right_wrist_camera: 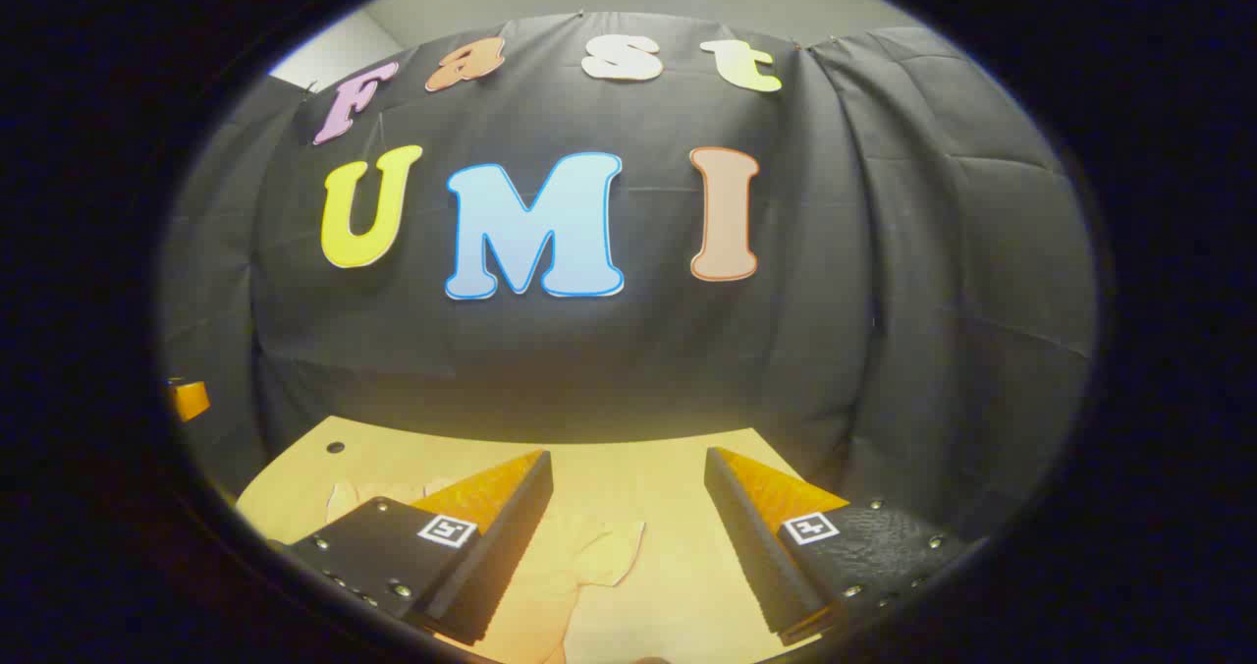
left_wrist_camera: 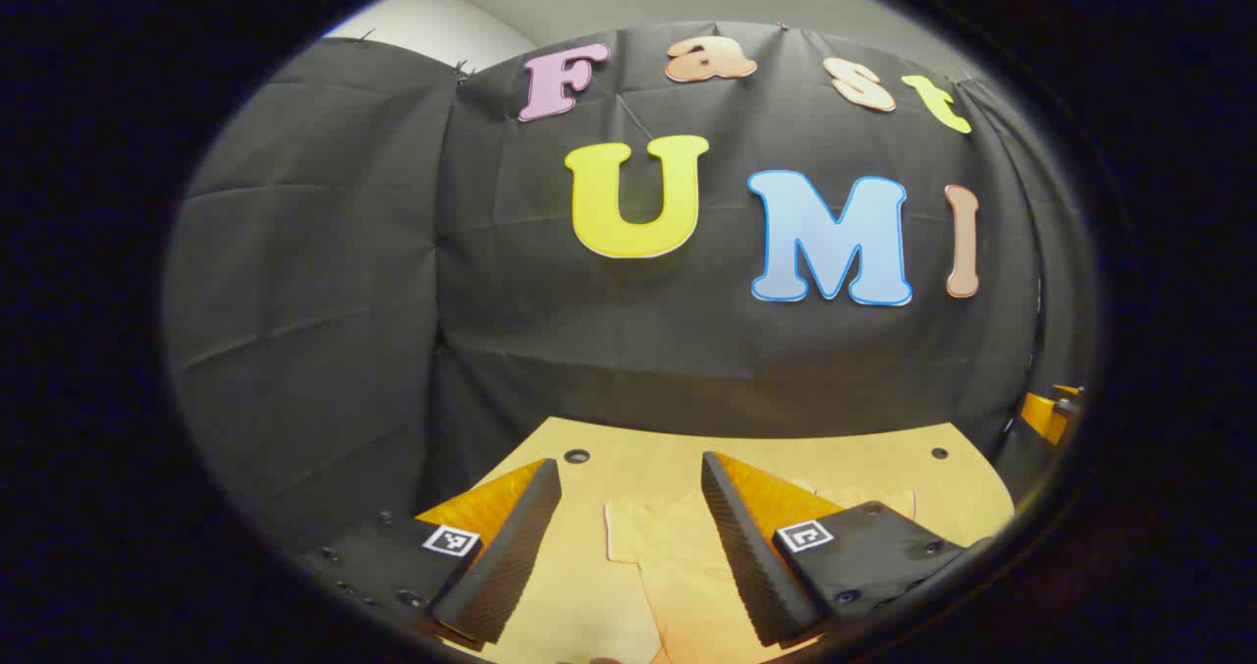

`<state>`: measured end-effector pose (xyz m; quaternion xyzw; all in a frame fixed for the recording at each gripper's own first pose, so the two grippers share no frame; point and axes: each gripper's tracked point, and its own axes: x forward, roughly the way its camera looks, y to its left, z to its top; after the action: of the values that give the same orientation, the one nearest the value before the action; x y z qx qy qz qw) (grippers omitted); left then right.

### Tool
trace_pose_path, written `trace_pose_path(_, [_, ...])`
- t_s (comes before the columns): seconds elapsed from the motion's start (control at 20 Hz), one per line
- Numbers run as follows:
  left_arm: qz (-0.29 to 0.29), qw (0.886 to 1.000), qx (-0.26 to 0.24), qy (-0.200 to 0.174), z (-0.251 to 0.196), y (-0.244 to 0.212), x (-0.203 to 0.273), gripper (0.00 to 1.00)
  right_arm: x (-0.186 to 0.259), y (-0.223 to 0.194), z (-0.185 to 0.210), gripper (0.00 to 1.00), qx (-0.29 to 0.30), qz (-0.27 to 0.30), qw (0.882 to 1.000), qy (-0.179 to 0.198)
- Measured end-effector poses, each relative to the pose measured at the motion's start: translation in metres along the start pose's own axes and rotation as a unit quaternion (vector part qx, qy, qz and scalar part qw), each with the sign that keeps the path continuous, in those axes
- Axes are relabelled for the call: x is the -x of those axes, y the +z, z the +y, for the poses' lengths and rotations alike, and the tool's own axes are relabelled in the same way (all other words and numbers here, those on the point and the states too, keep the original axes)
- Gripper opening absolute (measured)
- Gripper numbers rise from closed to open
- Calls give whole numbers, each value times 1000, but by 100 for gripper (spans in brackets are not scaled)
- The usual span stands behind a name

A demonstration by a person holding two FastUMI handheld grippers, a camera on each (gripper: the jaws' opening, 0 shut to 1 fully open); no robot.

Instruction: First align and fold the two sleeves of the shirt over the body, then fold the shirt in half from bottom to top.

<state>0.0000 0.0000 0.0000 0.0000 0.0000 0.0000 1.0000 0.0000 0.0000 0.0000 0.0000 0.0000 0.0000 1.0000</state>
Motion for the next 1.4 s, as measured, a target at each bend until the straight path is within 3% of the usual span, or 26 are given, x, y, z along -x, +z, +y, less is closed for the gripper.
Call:
trace_pose_path(0.4, [-23,999,-17,-19,-19,20,-6,94,-1,-10,5,98,-2,12,1000,6])
trace_pose_path(0.85, [-24,1000,-4,-20,-27,17,-3,94,-13,-60,7,98,-13,87,996,25])
trace_pose_path(1.2, [-26,1000,-7,-4,-23,19,4,94,-66,-124,-2,98,-30,181,983,26])
trace_pose_path(1.4, [-17,1000,0,9,-19,12,5,94,-99,-167,-12,98,-45,240,969,19])
